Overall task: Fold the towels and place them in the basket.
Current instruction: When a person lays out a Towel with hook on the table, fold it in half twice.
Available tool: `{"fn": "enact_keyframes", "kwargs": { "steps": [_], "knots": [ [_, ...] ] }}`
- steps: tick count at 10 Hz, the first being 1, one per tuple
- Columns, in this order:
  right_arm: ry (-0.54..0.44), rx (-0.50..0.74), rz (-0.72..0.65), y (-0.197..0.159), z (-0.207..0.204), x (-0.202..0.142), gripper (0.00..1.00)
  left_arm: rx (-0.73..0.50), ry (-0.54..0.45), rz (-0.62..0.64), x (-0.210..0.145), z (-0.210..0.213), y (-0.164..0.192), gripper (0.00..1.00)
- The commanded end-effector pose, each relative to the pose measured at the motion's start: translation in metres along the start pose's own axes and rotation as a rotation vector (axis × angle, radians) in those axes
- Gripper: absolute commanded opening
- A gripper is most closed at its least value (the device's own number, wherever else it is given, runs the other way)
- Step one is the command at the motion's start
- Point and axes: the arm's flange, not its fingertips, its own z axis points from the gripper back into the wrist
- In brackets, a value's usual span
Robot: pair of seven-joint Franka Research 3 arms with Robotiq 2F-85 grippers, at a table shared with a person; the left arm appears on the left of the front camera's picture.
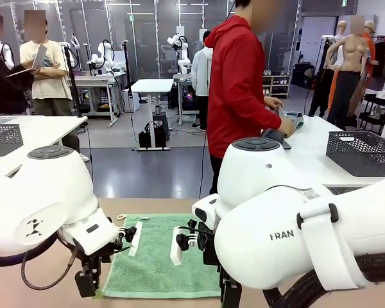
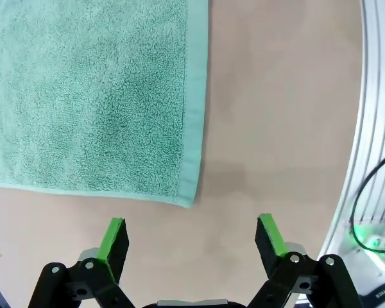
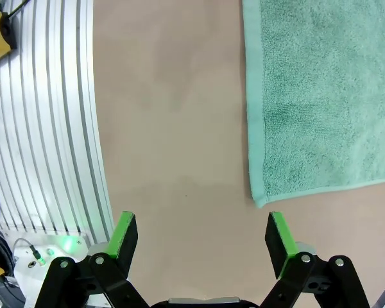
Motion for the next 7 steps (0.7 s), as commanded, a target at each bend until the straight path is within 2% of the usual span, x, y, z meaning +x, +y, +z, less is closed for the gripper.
{"fn": "enact_keyframes", "kwargs": {
  "steps": [1,3,7],
  "knots": [
    [0.001,0.001,0.0,0.0,-0.001,0.0,1.0,-0.004,0.002,0.0,0.0,-0.002,0.0,1.0],
    [0.046,-0.01,0.039,-0.013,-0.014,-0.001,1.0,-0.029,0.016,-0.022,0.002,-0.016,0.001,1.0],
    [0.067,-0.022,0.061,-0.026,-0.035,-0.003,1.0,-0.063,0.022,-0.048,0.011,-0.036,-0.002,1.0]
  ]
}}
